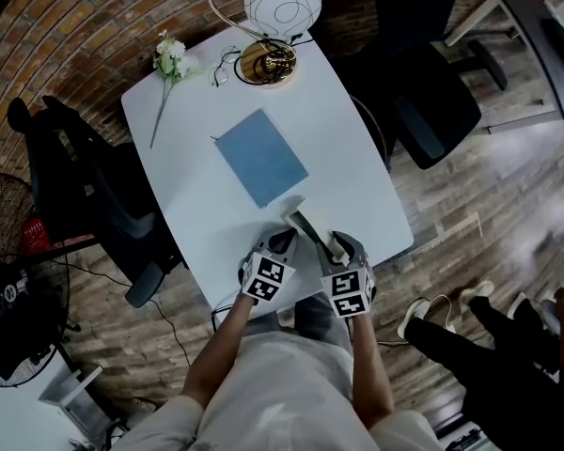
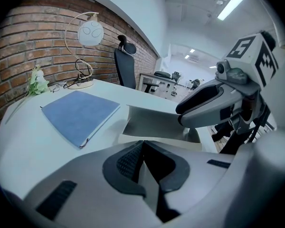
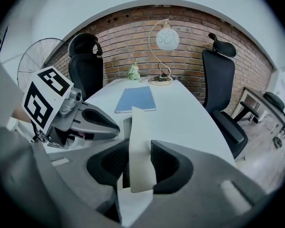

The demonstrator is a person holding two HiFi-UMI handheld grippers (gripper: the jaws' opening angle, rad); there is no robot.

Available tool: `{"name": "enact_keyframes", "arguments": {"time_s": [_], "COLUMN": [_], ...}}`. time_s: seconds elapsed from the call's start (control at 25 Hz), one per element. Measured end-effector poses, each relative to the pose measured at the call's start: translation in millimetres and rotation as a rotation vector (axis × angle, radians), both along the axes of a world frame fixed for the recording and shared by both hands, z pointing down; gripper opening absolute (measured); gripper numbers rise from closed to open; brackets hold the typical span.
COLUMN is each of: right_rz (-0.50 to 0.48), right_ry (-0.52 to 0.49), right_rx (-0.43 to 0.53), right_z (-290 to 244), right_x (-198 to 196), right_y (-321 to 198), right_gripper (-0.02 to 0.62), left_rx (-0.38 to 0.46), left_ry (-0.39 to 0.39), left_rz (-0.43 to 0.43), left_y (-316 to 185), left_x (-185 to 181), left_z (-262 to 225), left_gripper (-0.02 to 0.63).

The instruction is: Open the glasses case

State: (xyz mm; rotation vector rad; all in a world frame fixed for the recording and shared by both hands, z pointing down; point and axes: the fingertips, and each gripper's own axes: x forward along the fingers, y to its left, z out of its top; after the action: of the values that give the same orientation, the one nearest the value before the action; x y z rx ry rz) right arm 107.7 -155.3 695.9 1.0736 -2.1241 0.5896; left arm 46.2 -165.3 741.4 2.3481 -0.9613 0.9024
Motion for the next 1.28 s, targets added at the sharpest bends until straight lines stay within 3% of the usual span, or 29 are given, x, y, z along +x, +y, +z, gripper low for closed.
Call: {"name": "enact_keyframes", "arguments": {"time_s": [0.56, 1.28], "right_rz": [0.011, 0.047], "right_ry": [0.001, 0.008], "right_rx": [0.014, 0.018], "right_z": [-5, -5], "right_x": [8, 22], "right_y": [-2, -11], "right_gripper": [0.087, 0.058], "left_rx": [0.01, 0.007], "left_ry": [-0.002, -0.005], "left_rz": [-0.01, -0.015], "left_y": [0, -1], "left_x": [0, 1], "left_z": [0, 0], "left_gripper": [0.003, 0.003]}}
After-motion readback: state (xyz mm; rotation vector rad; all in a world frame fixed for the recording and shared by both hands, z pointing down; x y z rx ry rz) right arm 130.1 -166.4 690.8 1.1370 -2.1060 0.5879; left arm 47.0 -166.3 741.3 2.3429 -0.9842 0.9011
